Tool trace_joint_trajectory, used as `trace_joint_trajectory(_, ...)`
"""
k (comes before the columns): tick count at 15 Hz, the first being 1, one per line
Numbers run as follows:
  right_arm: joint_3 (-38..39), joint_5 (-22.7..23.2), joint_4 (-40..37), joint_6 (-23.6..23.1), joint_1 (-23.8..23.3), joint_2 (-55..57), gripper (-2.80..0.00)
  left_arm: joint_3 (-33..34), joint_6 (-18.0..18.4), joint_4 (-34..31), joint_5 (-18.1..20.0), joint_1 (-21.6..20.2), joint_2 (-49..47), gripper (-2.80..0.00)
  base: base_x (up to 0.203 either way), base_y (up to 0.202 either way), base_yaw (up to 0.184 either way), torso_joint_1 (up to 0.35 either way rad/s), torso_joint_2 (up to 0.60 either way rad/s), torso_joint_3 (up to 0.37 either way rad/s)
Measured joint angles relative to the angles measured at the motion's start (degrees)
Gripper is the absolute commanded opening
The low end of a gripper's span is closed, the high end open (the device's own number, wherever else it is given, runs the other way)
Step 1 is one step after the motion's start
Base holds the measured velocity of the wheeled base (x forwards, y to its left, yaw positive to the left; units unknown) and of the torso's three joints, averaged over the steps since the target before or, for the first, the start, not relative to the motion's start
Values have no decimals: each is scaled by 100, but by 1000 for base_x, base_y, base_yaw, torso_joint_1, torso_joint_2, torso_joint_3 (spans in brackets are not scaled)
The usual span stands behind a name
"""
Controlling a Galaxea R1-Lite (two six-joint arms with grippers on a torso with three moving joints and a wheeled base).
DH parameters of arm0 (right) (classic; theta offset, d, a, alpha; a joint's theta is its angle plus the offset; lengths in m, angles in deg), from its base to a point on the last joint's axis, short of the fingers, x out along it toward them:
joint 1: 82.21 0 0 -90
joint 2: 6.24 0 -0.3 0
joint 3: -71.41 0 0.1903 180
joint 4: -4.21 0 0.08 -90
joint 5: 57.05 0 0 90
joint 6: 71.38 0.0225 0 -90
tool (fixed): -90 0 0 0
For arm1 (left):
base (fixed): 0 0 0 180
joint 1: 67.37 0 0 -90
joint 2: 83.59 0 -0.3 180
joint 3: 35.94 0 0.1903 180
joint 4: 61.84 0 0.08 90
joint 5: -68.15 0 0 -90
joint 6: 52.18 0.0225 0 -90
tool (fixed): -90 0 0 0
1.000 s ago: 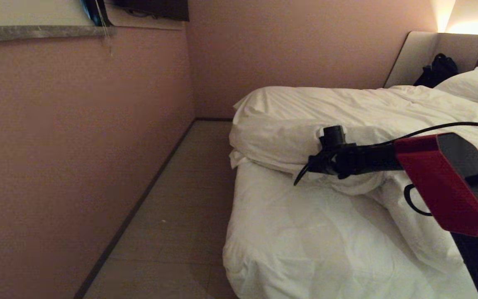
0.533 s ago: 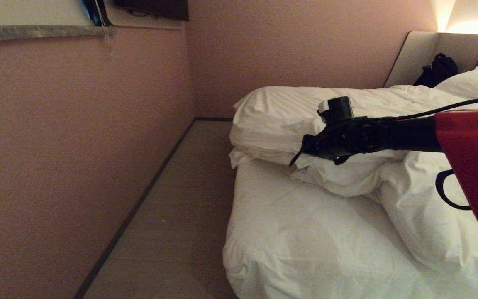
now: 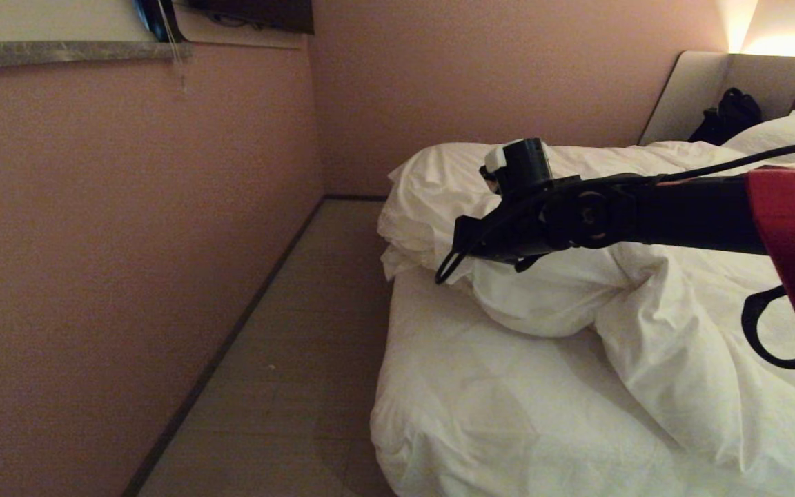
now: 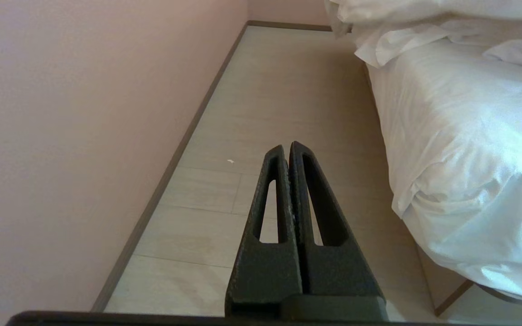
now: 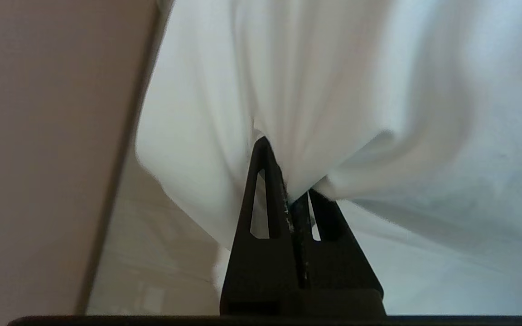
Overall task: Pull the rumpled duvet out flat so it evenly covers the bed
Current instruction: Flatten the corners of the folded blanket
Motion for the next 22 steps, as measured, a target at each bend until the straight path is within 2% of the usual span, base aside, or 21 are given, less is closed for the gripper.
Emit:
trace_joint_trajectory(4, -2, 56, -13, 42, -14, -466, -280, 0, -2, 0, 0, 0, 0, -280, 0, 0, 0, 0, 0, 0)
trace_joint_trajectory(6, -2, 106, -11, 43, -373, -586, -280, 0, 0, -2, 0, 0, 0, -280, 0, 0, 0, 0, 0, 0)
trace_joint_trajectory(10, -2, 243, 21, 43, -1508, -555, -280, 0, 2, -2, 2, 0, 0, -280, 0, 0, 0, 0, 0, 0)
trace_joint_trajectory(13, -2, 221, 112, 28, -2075, -324, -280, 0, -2, 0, 0, 0, 0, -280, 0, 0, 0, 0, 0, 0)
trace_joint_trajectory(16, -2, 160, 183, -22, -2345, -62, -280, 0, 2, -2, 1, 0, 0, -280, 0, 0, 0, 0, 0, 0)
trace_joint_trajectory(19, 6, 29, 172, -85, -2417, 235, -280, 0, 1, -1, 1, 0, 0, -280, 0, 0, 0, 0, 0, 0)
trace_joint_trajectory(20, 9, 7, 166, -84, -2425, 318, 0, 0, 0, 0, 2, 0, 0, -280, 0, 0, 0, 0, 0, 0)
trace_joint_trajectory(22, 23, 5, 131, -77, -2425, 401, 0, 0, -2, -2, 0, 0, 0, -280, 0, 0, 0, 0, 0, 0)
